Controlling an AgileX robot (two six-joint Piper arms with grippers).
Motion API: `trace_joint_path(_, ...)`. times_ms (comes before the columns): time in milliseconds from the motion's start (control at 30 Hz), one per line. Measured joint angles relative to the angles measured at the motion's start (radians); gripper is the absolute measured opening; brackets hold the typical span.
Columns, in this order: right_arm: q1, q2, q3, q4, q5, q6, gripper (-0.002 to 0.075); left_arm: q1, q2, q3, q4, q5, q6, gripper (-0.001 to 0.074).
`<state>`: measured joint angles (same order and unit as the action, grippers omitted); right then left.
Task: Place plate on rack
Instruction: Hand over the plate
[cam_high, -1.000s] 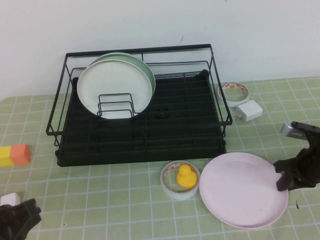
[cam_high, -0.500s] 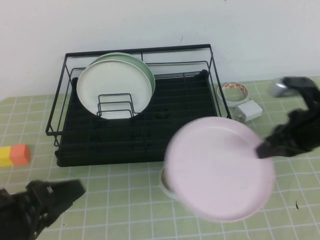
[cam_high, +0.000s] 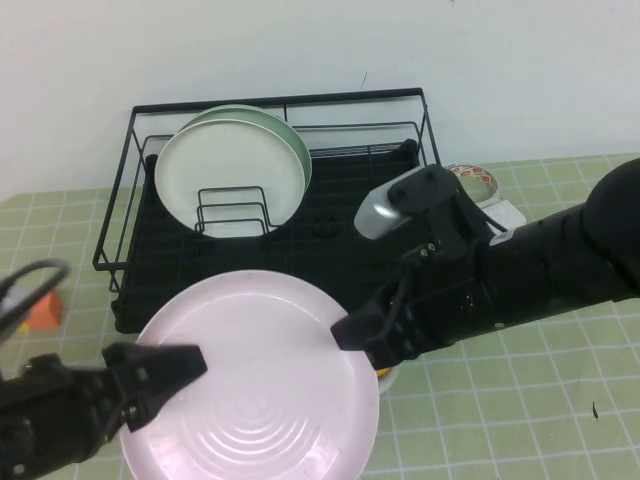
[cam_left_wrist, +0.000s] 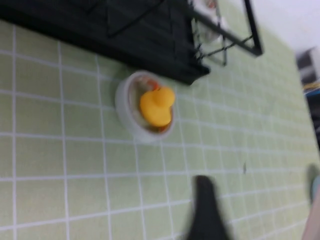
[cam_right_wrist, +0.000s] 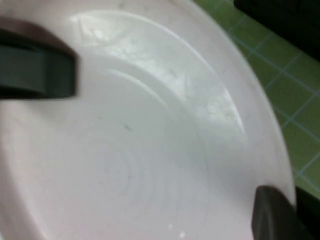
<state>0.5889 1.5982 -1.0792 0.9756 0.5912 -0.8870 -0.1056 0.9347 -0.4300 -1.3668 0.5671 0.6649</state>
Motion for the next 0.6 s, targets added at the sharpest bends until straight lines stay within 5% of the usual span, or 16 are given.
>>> trace_joint_path(200,0.0,0.006,0.009,0.034,-0.061,-0.102,0.0013,0.0,0.079,-0.007,-0.064,0.087,0.162,0.0116)
trace_joint_path(400,-0.012,0.006,0.009,0.103,-0.062,-0.274,0.0065,0.002,0.099,-0.009,-0.179,0.133,0.457,0.0108)
trace_joint_path(600,-0.017,-0.013,-0.01,0.116,-0.005,-0.299,0.0398,0.002,0.103,-0.013,-0.25,0.131,0.756,0.0108)
